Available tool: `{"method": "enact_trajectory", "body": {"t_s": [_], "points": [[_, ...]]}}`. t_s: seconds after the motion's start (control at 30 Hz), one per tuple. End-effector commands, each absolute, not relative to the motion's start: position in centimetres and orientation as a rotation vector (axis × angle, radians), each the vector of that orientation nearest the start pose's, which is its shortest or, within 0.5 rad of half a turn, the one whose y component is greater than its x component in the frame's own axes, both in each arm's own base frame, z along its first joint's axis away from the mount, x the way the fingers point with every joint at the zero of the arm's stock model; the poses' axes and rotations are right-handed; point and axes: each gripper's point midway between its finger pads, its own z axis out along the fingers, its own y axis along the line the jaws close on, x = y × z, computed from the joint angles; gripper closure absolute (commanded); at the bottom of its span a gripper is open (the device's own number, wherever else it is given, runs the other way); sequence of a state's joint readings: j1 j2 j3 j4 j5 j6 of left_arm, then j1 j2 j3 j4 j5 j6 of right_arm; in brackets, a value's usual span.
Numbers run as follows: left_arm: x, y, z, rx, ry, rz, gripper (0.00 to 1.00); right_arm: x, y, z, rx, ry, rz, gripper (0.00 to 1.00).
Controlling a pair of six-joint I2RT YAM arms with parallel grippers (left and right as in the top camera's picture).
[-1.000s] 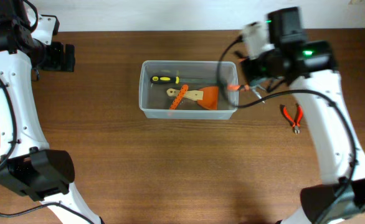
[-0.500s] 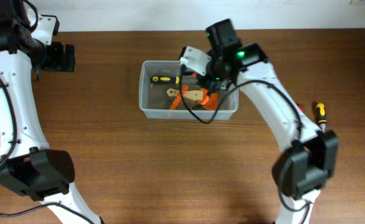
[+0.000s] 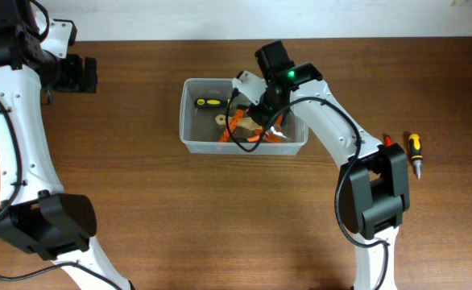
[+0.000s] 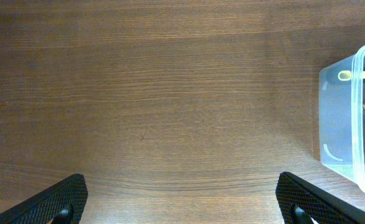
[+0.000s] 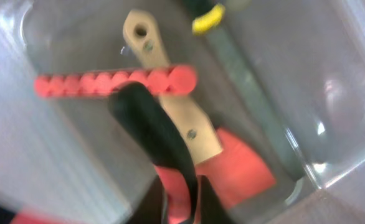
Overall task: Pack container
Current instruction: 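Lift the pliers with right gripper and lower into the container, then open right gripper, withdraw, and move over the red-handled cutters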
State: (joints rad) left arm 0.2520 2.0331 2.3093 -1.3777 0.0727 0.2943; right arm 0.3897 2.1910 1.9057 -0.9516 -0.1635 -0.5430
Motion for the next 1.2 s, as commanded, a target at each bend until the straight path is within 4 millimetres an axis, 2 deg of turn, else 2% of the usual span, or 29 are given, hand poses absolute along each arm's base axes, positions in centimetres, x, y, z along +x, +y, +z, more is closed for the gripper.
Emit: {"method": "enact_trajectory", "body": {"t_s": [0.0,0.07,0.13,0.2,0.27,0.37,0.47,0.53,0.6,0.67,0.73,0.77,0.83,0.93,1.0,1.17], "points": [[45.3,10.3,27.3,0.067,2.626,0.078,0.01,45.2,21.1,8.3,-1.274,2.530,0.157,0.61],[45.3,10.3,27.3,0.067,2.626,0.078,0.01,45.0,20.2,8.1,-1.277,2.557,0.100,0.52],[45.3,10.3,27.3,0.067,2.626,0.078,0.01,45.1,19.9,8.1,-1.275,2.561,0.068,0.37],[45.3,10.3,27.3,0.067,2.626,0.078,0.01,45.4,20.0,8.7,-1.272,2.544,0.066,0.30],[45.3,10.3,27.3,0.067,2.626,0.078,0.01,45.7,20.1,9.8,-1.260,2.517,0.063,0.27],[45.3,10.3,27.3,0.067,2.626,0.078,0.01,46.4,20.3,12.2,-1.235,2.470,0.051,0.30],[45.3,10.3,27.2,0.067,2.627,0.078,0.01,47.7,19.1,16.0,-1.082,2.456,0.010,0.30],[45.3,10.3,27.3,0.067,2.626,0.078,0.01,48.7,17.5,18.7,-0.945,2.457,-0.018,0.30],[45.3,10.3,27.3,0.067,2.626,0.078,0.01,49.7,14.9,21.7,-0.743,2.465,-0.040,0.30],[45.3,10.3,27.3,0.067,2.626,0.078,0.01,50.5,11.9,23.8,-0.561,2.475,-0.041,0.29],[45.3,10.3,27.3,0.067,2.626,0.078,0.01,50.9,8.0,25.2,-0.353,2.502,-0.029,0.25],[45.3,10.3,27.3,0.067,2.626,0.078,0.01,50.9,6.0,25.3,-0.263,2.520,-0.024,0.23],[45.3,10.3,27.3,0.067,2.626,0.078,0.01,50.4,1.9,24.9,-0.089,2.569,-0.003,0.11],[45.3,10.3,27.3,0.067,2.626,0.078,0.01,49.1,-2.5,22.9,0.092,2.657,0.071,0.10],[45.3,10.3,27.3,0.067,2.626,0.078,0.01,47.6,-4.3,21.0,0.181,2.731,0.154,0.14],[45.3,10.3,27.3,0.067,2.626,0.078,0.01,43.4,-6.8,15.9,0.336,2.922,0.233,0.18]]}}
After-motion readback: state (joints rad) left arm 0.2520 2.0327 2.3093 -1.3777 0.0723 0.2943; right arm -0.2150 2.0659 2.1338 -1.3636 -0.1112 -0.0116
